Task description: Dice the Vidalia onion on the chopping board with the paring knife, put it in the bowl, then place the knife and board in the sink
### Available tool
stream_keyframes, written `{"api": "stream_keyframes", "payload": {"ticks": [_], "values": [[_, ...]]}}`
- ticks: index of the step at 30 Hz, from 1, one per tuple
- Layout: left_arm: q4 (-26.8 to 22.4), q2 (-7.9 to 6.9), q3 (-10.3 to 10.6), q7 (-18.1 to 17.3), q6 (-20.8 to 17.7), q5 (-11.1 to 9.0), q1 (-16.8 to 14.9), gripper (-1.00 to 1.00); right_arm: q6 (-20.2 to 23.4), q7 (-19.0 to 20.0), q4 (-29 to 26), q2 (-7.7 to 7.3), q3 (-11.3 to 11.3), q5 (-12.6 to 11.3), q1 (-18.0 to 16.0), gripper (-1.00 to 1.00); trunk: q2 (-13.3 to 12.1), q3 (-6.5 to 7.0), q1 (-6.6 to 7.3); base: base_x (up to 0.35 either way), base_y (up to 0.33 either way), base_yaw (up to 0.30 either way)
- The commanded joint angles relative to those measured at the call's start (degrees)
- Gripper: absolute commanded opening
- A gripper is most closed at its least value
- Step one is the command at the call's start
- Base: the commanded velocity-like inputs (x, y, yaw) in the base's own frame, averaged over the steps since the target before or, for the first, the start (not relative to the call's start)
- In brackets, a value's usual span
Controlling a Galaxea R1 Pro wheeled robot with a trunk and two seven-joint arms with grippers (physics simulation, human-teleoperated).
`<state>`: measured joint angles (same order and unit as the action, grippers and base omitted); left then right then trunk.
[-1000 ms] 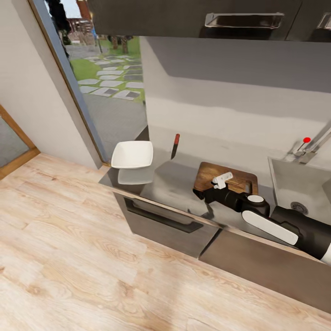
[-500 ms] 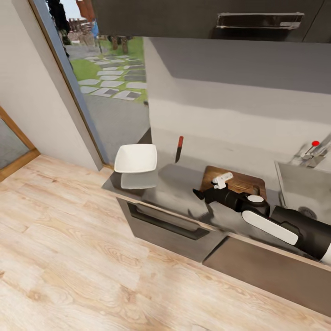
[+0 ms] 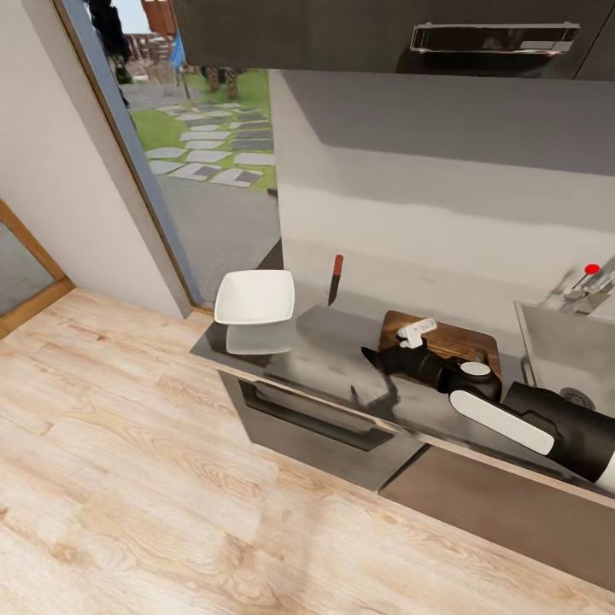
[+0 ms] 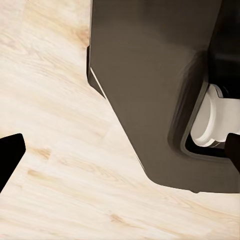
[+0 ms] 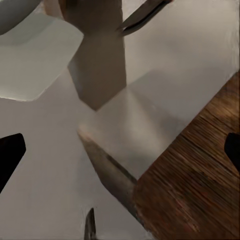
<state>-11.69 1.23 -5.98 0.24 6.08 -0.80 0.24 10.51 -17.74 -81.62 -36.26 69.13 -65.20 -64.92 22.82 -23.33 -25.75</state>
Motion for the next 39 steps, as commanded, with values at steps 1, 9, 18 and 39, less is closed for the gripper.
{"api": "stream_keyframes", "payload": {"ticks": [1,9,18,39], "values": [[-0.1,0.04,-0.3,0.0,0.1,-0.1,0.0,1.00,-1.2,-1.8,-0.1,-0.04,0.2,-0.4,-0.1,1.00,0.1,-0.09,-0.03,0.000,0.000,0.000],[-0.1,0.07,-0.3,0.0,0.1,-0.1,0.0,1.00,-9.3,-8.2,-0.1,-0.05,0.6,-0.4,-0.1,1.00,0.1,-0.09,-0.03,0.000,0.000,0.000],[-0.1,0.15,-0.3,0.0,0.1,-0.1,0.0,1.00,-9.2,-8.4,-0.1,-0.02,-3.3,-0.4,-0.1,1.00,0.1,-0.09,-0.03,0.000,0.000,0.000],[-0.1,0.25,-0.3,0.0,0.1,-0.1,0.0,1.00,32.2,-8.7,0.3,16.57,-31.2,0.3,-0.6,1.00,0.1,-0.09,-0.03,0.000,0.000,0.000]]}}
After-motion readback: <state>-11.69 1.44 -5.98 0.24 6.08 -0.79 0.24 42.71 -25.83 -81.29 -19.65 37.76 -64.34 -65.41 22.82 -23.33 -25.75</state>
